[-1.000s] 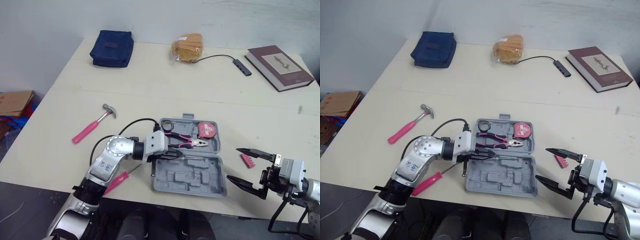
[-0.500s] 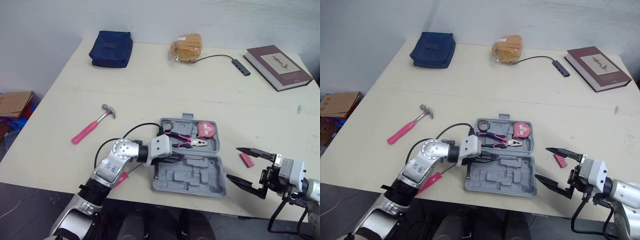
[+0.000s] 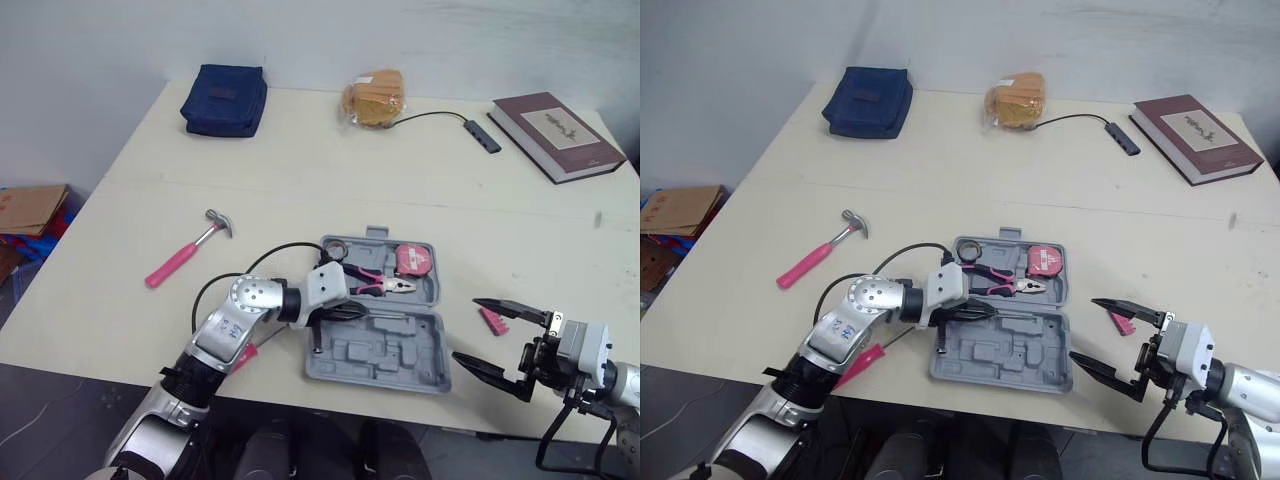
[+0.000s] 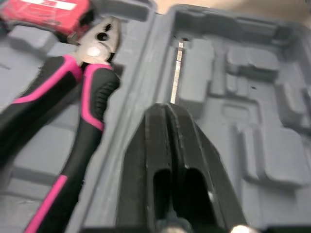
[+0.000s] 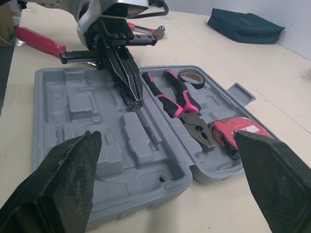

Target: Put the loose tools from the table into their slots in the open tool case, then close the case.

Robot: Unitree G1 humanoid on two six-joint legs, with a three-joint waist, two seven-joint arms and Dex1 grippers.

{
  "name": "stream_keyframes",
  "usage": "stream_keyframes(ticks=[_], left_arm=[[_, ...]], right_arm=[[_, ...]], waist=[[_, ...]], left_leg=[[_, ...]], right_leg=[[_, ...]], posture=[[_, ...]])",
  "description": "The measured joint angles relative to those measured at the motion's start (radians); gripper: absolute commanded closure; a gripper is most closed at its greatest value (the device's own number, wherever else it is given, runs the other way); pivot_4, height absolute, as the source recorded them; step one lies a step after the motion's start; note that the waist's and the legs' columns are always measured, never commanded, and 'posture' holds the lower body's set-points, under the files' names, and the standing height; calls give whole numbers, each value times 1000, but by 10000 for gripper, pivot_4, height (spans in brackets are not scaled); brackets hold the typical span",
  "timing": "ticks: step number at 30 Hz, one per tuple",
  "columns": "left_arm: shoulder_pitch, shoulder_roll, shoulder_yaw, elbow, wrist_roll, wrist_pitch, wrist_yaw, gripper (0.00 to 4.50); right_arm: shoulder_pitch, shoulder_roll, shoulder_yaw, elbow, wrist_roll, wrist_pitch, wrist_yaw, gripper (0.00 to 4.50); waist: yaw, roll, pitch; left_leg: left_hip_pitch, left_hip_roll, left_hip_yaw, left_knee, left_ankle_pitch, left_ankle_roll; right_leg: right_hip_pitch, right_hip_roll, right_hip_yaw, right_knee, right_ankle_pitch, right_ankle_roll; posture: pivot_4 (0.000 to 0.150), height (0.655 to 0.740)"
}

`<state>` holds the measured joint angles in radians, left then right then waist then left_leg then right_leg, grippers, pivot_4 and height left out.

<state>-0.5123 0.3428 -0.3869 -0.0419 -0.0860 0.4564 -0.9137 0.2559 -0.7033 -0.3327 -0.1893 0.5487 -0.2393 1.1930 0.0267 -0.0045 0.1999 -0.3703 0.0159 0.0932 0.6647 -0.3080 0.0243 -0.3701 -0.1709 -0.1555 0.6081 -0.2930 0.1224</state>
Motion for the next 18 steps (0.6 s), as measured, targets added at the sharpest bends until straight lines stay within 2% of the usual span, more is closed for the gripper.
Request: stream_keyframes(ticks=[5, 12, 16, 18], left_arm=[[-26, 13, -34, -19, 11, 64, 2, 44716], [-54, 33, -87, -22, 42, 34, -8, 44716], [-46, 23, -71, 9, 39, -46, -5, 44716], [-9, 12, -22, 29, -11, -131, -29, 44716]], right_arm=[[0, 2, 0, 0, 0, -1, -1, 0], [-4, 6, 0, 0, 0, -5, -1, 0], [-1, 6, 0, 1, 0, -16, -1, 0], [2, 4, -12, 6, 0, -24, 5, 0]], waist=[[0, 0, -3], [2, 0, -4], [3, 0, -5], [2, 0, -4]], left_leg=[[1, 0, 0, 0, -1, 0], [1, 0, -1, 0, -3, 0], [1, 0, -2, 0, -3, 0], [0, 0, -1, 0, -3, 0]], right_leg=[[1, 0, 0, -1, 0, 0], [3, 0, -1, -3, 0, 0], [4, 0, -1, -4, 0, 0], [2, 0, -1, -4, 0, 0]], posture=[[1500, 7400], [1500, 7400], [1500, 7400], [1500, 7400]])
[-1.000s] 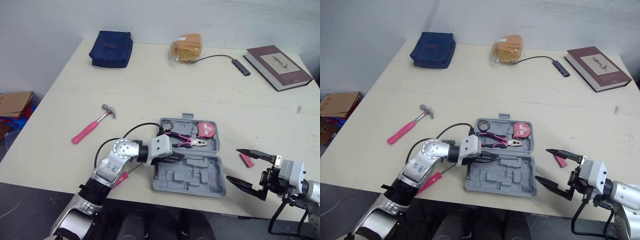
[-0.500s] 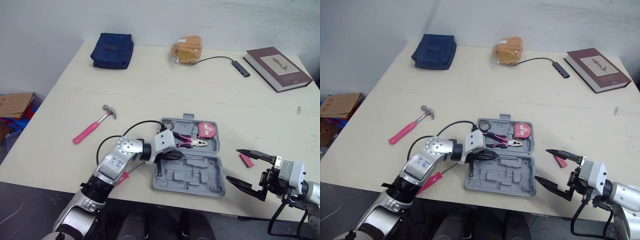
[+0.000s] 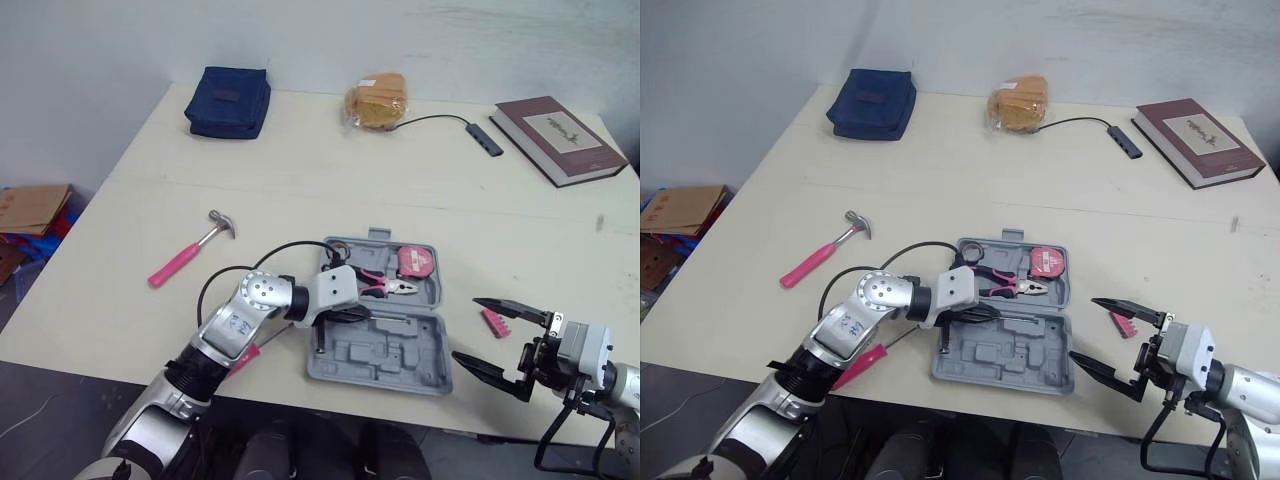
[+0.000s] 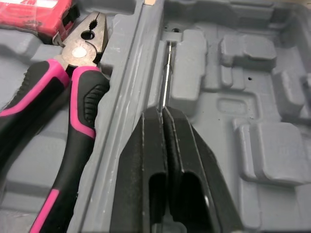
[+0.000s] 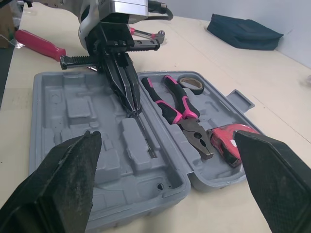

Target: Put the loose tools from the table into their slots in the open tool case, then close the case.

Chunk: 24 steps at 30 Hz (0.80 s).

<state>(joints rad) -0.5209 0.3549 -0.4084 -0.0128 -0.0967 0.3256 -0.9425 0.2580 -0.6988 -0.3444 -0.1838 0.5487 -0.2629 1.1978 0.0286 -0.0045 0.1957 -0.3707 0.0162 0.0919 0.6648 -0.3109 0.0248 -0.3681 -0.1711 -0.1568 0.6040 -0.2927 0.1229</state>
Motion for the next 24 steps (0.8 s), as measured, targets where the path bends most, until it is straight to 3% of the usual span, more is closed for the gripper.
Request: stream_keyframes(ticks=[4, 7, 15, 19, 24], left_arm=[[17, 32, 124, -37, -132, -102, -96, 44716], [18, 90, 230, -64, -200, -184, -148, 36956], [145, 256, 518, 12, -308, -220, -157, 263], [271, 354, 665, 82, -309, -273, -138, 263], [399, 537, 924, 378, -278, -416, -91, 263]], right_arm=[[23, -32, -67, 51, 3, -4, 27, 0], [21, -74, -150, 130, 6, -25, 51, 0], [-39, -205, -341, 423, -2, -99, 91, 0], [-37, -251, -398, 551, -2, -142, 139, 0], [-57, -272, -448, 821, -13, -218, 172, 0]], waist=[[-2, 0, 2], [-4, 1, 2], [-7, 2, 3], [-9, 1, 3], [-23, 1, 4]], left_leg=[[-3, 0, 1, 0, 0, 0], [-1, 0, 2, 0, 0, 0], [-1, 0, 2, -1, 0, 1], [-1, 2, 3, -3, -1, -1], [-2, 2, 4, -3, -4, 0]], right_leg=[[-3, 0, 0, 1, 0, 0], [-3, 0, 0, 1, 0, 0], [-3, 0, 1, 0, 1, 0], [-4, 2, 0, -1, 0, 0], [-6, 0, 0, -2, 0, -1]], posture=[[1500, 7400], [1500, 7400], [1500, 7400], [1500, 7400], [1500, 7400]])
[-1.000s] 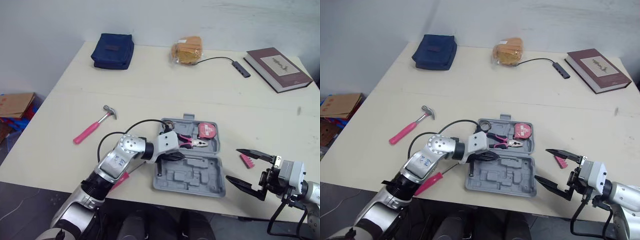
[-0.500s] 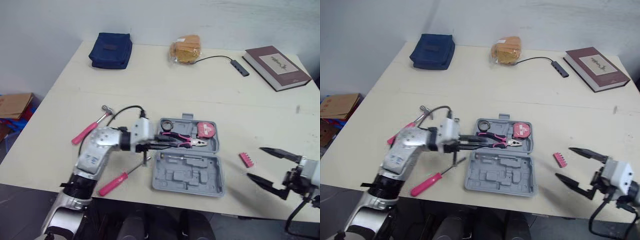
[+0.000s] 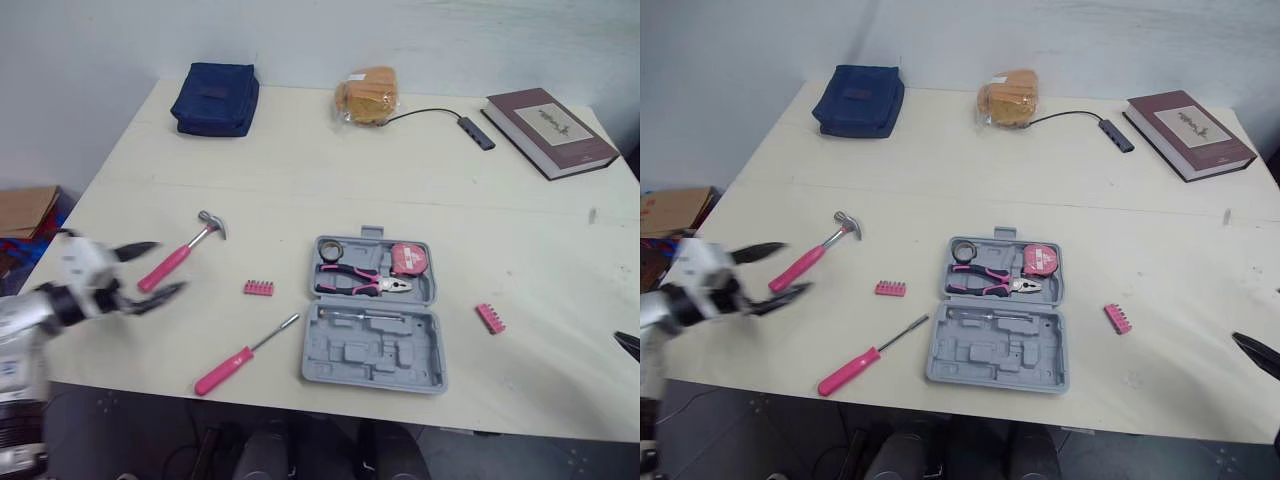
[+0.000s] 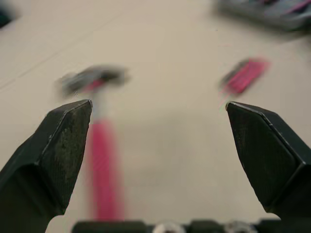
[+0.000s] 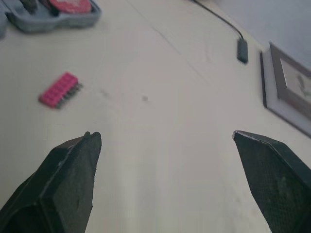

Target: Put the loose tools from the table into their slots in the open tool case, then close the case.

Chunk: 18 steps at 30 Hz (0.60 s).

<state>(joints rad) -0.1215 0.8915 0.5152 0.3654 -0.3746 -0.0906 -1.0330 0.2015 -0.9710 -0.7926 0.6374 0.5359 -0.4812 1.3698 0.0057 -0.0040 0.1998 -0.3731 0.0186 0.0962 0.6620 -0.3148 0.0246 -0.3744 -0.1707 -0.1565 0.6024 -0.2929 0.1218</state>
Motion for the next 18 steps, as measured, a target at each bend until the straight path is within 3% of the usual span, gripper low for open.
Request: stream_keyframes(ticks=[9, 18], left_arm=[[101, 104, 173, 453, 24, -154, 79, 263], [139, 109, 194, 520, 8, -182, 69, 263]], right_arm=[[15, -27, -10, 335, -36, -153, -16, 0], [13, -40, -39, 428, -38, -207, -85, 0]], waist=[[-13, 3, 0], [-20, 3, 0]], left_leg=[[2, -1, 1, -1, -5, -4], [3, -1, 2, -1, -5, -4]], right_leg=[[-1, -9, 0, 2, 0, 0], [-1, -11, 1, 4, 0, -1]], posture=[[1500, 7400], [1500, 7400]])
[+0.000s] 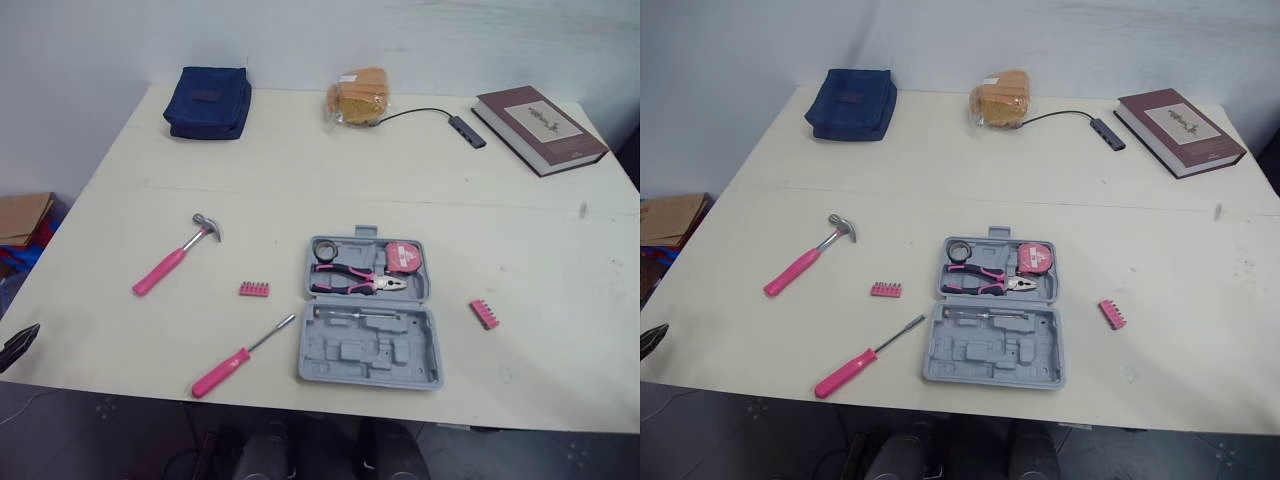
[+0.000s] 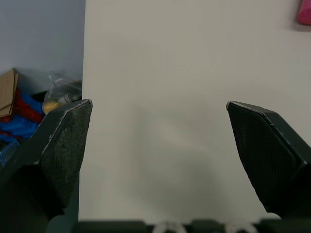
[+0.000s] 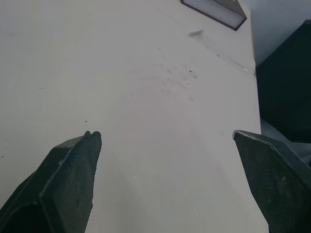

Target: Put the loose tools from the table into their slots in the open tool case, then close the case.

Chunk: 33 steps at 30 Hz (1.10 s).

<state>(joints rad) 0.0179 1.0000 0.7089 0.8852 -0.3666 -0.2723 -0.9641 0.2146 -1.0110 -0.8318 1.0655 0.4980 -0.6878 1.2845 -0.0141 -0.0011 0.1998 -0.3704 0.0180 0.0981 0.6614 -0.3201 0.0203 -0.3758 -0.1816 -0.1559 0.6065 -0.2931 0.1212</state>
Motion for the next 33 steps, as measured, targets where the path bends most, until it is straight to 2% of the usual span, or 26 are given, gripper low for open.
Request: stream_keyframes(ticks=[5, 11, 17, 23, 27, 33], left_arm=[[-41, -6, -19, -28, -14, 4, -14, 263], [-100, -39, -65, -132, -29, 49, -35, 263], [-131, -43, -146, -287, -51, 195, -78, 263], [-235, -50, -299, -320, -28, 367, -83, 263], [-302, -51, -355, -320, -2, 418, -70, 263], [-418, -80, -436, -311, 59, 456, -27, 263]], right_arm=[[-37, 8, 7, -12, 1, -4, 10, 0], [-90, 86, 77, -151, 5, 3, 33, 0], [-119, 198, 168, -494, 66, 125, 6, 0], [-118, 308, 325, -946, 110, 326, -126, 0], [-103, 314, 371, -1121, 155, 445, -155, 0], [-130, 319, 467, -1261, 173, 523, -155, 0]], waist=[[-6, 0, 0], [-13, 0, 0], [-17, 0, 0], [-7, 0, 0], [5, 0, 0], [15, -1, 0]], left_leg=[[0, 0, 0, 0, 1, -2], [0, 0, 0, 0, 1, -2], [1, 0, 2, 0, 2, -2], [-1, -1, 1, 0, 3, -3], [-2, -2, 1, 0, 4, 3], [-2, -1, 1, 0, 4, 3]], right_leg=[[0, 0, 0, 0, 0, 0], [0, 0, 0, 1, 0, 0], [0, 1, 2, 2, 0, 0], [-1, 4, 1, 4, 0, 0], [-1, 7, 0, 4, 0, 1], [-1, 9, 0, 4, 0, 1]], posture=[[1500, 7400], [1500, 7400], [1500, 7400], [1500, 7400], [1500, 7400], [1500, 7400]])
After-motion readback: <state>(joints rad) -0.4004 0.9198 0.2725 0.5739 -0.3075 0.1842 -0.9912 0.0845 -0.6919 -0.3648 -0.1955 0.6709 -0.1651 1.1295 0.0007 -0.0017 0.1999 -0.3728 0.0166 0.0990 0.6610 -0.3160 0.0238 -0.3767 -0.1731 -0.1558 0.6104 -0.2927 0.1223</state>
